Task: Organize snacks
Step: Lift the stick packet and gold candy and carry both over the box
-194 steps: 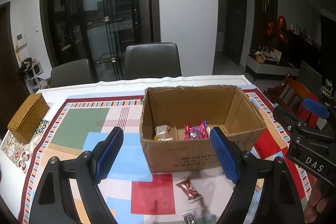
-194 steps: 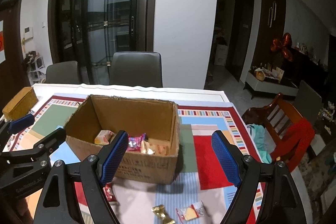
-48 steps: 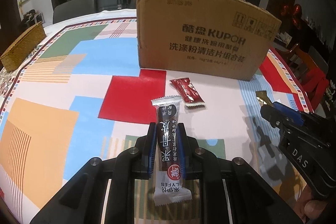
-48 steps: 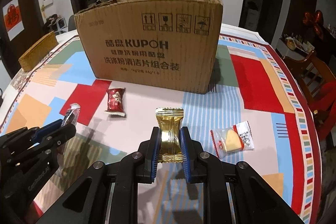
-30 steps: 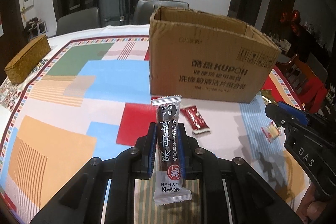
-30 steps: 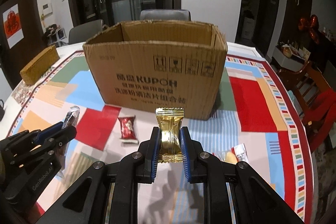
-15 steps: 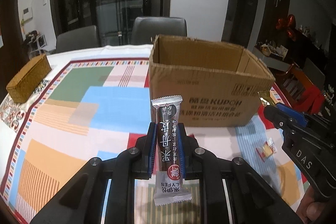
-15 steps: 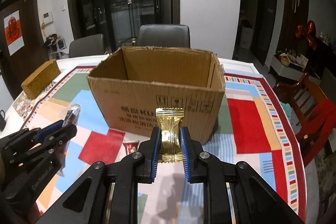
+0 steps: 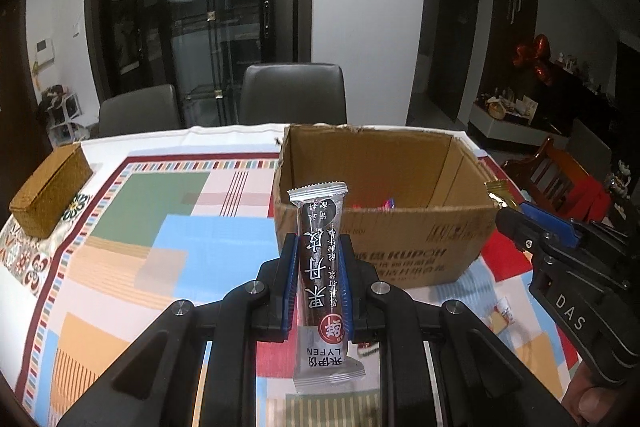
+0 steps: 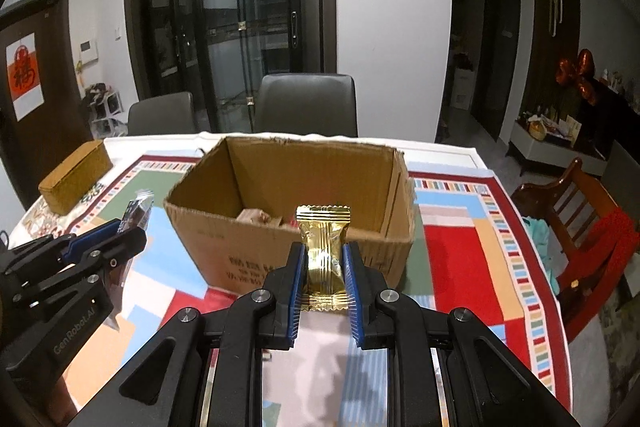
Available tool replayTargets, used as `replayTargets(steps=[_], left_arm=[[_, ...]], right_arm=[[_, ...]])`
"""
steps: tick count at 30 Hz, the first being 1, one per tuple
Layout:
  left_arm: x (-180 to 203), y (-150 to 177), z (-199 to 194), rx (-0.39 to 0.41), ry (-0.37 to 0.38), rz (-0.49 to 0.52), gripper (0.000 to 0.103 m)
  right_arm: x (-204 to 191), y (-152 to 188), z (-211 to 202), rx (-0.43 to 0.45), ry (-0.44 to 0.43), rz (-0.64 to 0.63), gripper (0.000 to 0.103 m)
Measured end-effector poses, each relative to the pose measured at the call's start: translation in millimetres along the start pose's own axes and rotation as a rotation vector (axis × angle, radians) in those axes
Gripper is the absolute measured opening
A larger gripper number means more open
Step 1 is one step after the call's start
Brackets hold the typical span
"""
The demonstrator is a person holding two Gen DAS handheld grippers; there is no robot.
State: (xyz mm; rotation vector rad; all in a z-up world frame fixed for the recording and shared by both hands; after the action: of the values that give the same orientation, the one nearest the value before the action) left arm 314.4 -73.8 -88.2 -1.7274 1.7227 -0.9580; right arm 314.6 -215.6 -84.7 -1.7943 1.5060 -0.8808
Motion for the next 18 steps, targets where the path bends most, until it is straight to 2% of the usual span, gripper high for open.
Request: replayTargets(steps=[18], left_arm=[[18, -57, 8, 0.081, 0.036, 0.052, 0.019]], right_arm=[[9, -41, 7, 0.046, 0.036, 0.005, 0.021]])
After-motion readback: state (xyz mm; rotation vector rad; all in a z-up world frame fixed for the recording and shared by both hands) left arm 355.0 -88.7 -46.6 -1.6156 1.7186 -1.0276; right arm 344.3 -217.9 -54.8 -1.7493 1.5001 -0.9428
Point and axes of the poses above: each gripper's, at about its wrist camera, not at the fingertips, and z roughly the way its jaws point, x to its right, y to its underside, the point moved 8 cm from there along z, roughly the way its jaws point, and after that the axes turned 7 degrees about -z, right-handed, at the moved point
